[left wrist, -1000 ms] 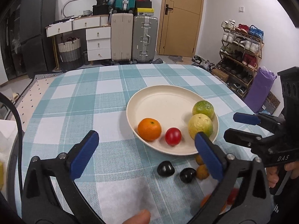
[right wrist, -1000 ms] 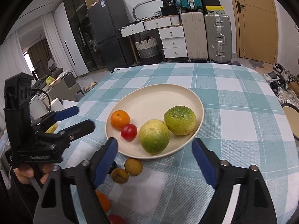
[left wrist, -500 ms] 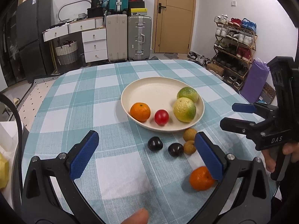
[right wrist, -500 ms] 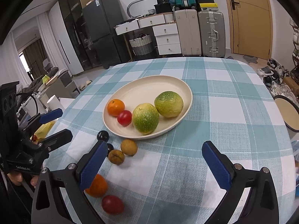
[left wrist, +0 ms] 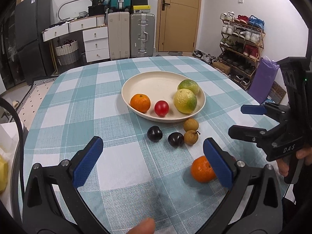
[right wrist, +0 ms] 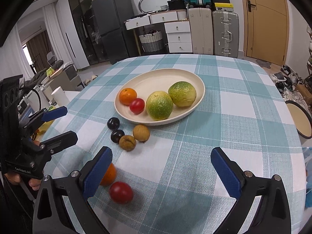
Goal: Organize fruits
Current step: 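Open both tools, withdraw, and move the right tool toward the remaining orange and tomato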
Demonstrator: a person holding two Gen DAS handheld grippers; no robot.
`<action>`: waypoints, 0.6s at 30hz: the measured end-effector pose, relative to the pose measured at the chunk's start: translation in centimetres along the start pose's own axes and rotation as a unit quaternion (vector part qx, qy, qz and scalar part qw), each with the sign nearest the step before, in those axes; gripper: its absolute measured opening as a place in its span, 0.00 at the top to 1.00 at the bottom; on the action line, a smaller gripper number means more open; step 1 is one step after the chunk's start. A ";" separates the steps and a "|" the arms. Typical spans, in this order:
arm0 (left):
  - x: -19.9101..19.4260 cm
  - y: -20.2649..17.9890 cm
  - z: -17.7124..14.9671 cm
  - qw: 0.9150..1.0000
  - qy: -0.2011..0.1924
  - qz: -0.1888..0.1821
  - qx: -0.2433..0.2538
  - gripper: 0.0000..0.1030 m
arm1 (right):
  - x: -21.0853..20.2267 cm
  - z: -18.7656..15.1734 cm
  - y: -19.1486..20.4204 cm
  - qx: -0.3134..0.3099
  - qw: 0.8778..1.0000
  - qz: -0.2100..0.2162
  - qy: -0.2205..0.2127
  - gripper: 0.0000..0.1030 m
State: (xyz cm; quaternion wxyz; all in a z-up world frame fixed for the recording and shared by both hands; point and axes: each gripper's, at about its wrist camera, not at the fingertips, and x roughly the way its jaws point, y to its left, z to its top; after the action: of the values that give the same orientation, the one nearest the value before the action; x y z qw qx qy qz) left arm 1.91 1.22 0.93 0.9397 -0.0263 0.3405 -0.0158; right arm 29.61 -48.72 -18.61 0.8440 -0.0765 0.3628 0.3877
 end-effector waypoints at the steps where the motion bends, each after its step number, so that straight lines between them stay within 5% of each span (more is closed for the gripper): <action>1: 0.0 -0.1 -0.1 1.000 0.002 -0.001 0.000 0.01 | 0.0 -0.1 0.1 -0.002 1.000 0.000 0.002 0.00; 18: 1.0 -1.4 -1.7 0.999 0.034 -0.016 0.013 0.01 | 0.4 -2.1 1.7 -0.043 0.998 0.004 0.038 0.00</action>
State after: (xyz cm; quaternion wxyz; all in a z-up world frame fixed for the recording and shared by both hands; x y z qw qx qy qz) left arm 1.55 -0.30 -0.89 0.9276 -0.0190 0.3715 -0.0359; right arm 27.43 -48.20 -20.14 0.8237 -0.1261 0.3783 0.4030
